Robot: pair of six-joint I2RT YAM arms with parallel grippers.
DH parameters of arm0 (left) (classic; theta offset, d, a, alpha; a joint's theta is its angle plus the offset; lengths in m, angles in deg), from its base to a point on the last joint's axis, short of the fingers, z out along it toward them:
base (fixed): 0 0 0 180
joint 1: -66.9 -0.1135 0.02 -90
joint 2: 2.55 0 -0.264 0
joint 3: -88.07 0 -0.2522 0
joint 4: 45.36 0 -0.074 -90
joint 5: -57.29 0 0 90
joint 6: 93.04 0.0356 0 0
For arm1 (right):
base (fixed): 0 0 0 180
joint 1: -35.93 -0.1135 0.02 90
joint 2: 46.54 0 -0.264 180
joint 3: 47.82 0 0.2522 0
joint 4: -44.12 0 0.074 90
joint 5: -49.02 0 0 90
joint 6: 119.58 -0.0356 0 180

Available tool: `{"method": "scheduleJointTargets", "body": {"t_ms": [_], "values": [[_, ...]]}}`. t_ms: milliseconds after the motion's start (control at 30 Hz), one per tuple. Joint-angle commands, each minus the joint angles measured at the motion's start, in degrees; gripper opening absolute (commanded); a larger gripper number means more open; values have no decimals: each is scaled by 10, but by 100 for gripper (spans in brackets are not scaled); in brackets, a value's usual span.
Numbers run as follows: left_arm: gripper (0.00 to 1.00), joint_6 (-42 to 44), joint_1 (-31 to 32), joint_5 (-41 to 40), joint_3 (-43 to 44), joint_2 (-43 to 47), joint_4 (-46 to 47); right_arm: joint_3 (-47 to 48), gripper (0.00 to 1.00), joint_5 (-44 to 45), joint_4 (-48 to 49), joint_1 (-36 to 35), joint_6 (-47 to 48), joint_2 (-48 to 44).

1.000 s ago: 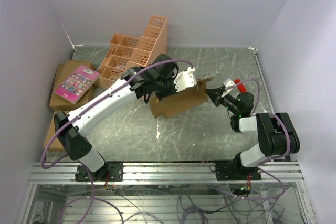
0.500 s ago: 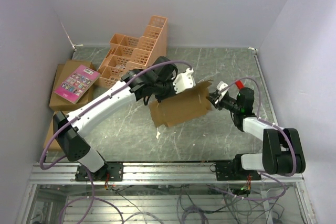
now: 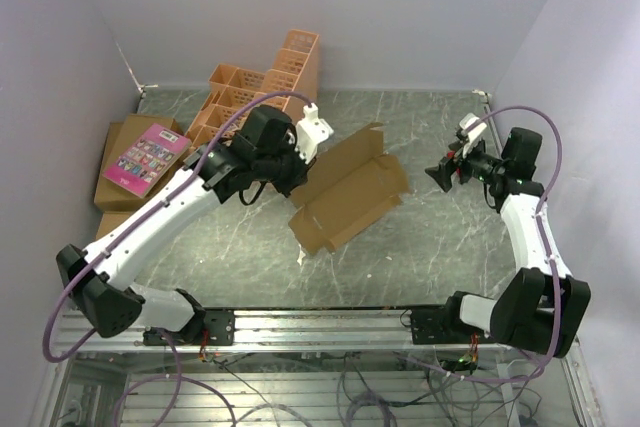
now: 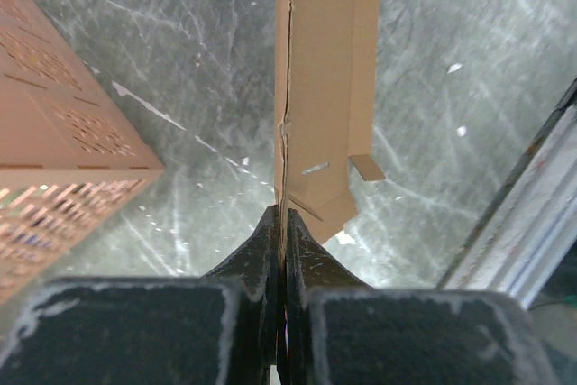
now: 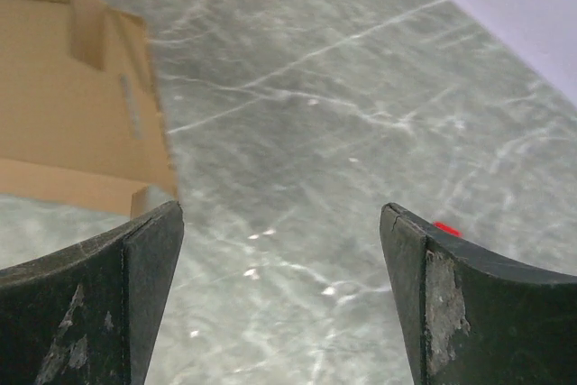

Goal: Fold the paper box

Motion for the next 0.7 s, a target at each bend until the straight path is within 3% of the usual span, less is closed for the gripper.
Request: {"method": "scheduleJointTargets", "body": {"t_ms": [0, 167, 233, 333, 533, 667], "values": [[7, -112, -3, 17, -23, 36, 61, 12, 91, -107, -163, 3, -13, -17], [7, -179, -4, 2, -22, 65, 76, -79, 91, -190, -38, -8, -251, 7], [7, -203, -3, -7, -28, 80, 85, -122, 91, -162, 42, -12, -363, 11], [7, -231, -3, -13, -43, 105, 105, -143, 93, -84, 90, -12, -422, -12], [7, -268, -4, 2, -80, 145, 160, -266, 97, -58, 447, -29, -655, 8], [7, -281, -4, 9, -92, 158, 180, -245, 95, -69, 568, -67, -738, 100]]}}
